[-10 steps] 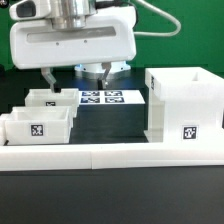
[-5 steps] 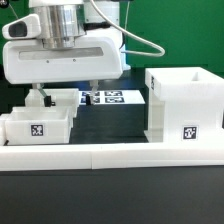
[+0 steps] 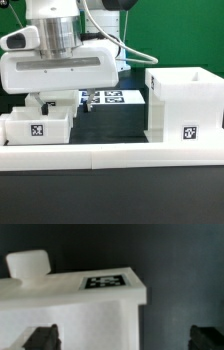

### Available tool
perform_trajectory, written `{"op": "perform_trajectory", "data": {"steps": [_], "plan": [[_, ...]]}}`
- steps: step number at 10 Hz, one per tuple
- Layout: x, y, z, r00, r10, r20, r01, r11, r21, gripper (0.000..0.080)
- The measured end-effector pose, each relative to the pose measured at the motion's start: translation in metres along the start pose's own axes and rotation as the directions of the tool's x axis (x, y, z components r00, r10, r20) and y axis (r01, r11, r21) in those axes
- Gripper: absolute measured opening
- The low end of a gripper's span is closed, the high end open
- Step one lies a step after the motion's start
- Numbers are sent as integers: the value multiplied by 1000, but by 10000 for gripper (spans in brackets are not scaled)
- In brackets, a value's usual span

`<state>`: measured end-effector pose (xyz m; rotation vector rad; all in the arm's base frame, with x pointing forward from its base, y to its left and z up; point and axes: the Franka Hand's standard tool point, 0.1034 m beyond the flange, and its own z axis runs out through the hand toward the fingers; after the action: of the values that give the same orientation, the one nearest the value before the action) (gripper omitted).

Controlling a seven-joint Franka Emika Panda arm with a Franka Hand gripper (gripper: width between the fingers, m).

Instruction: Assemble drawer

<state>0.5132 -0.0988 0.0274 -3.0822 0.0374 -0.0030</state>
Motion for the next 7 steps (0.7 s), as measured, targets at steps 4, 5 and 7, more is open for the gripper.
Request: {"op": "perform_trajectory", "data": {"steps": [4,5,7], "plan": [[-8,0,18,1000,-6,29,6,1000,-1,649],[-9,1,19,1000,-4,31,4,1000,-1,649],[-7,0,20,1000,-2,19,2,1000,-8,649]]}}
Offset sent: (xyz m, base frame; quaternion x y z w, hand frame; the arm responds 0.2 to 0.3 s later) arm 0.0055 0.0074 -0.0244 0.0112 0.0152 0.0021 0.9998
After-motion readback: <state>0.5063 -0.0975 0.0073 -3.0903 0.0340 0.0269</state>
